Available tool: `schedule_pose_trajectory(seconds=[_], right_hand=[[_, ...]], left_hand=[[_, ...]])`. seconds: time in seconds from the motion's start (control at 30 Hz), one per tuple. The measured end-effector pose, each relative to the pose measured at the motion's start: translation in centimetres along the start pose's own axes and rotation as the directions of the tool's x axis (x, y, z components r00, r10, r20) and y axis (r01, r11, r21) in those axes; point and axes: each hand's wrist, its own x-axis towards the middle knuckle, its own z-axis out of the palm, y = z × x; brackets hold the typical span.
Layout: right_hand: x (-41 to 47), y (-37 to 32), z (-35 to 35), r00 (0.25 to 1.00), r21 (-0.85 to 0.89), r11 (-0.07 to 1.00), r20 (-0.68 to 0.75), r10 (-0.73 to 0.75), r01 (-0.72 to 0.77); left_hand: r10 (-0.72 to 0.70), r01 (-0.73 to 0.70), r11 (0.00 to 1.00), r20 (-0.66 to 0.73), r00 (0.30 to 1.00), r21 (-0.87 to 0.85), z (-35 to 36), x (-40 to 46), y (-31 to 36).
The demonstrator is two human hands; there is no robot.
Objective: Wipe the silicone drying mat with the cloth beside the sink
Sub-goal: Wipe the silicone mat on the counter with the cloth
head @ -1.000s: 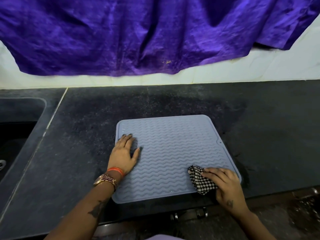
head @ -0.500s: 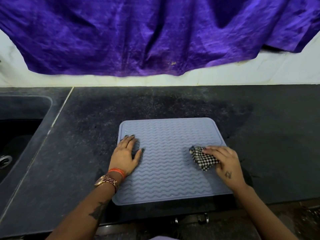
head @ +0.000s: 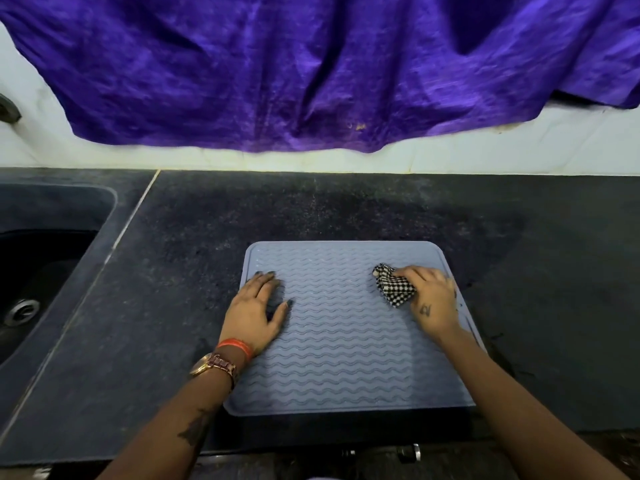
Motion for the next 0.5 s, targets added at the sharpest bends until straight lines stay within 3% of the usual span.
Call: schedule_pose_trajectory(seconds=[0.17, 0.23, 0.33, 0.5], right_hand=[[2.0, 1.3, -0.6, 0.996, 0.178, 0.982, -0.073, -0.048, 0.060], [2.5, 1.2, -0.4, 0.994, 0.144, 0.989, -0.106, -0.021, 0.037], [3.1, 0.6, 0.6, 0.998, 0.031, 0.998, 0.005, 0.060, -0.060], [6.3, 1.8, -0.2, 0.998, 0.159, 0.987, -0.052, 0.028, -0.019]], left_hand=[[0.006, -0.006, 1.000, -0.012, 1.000, 0.019, -0.1, 0.1, 0.0], [0.005, -0.004, 1.000, -0.017, 1.000, 0.021, -0.1, 0.1, 0.0], [-0.003, 0.003, 1.000, -0.016, 1.000, 0.018, -0.1, 0.1, 0.1], [-0.006, 0.006, 1.000, -0.018, 1.000, 0.023, -0.3, 0.2, 0.2]])
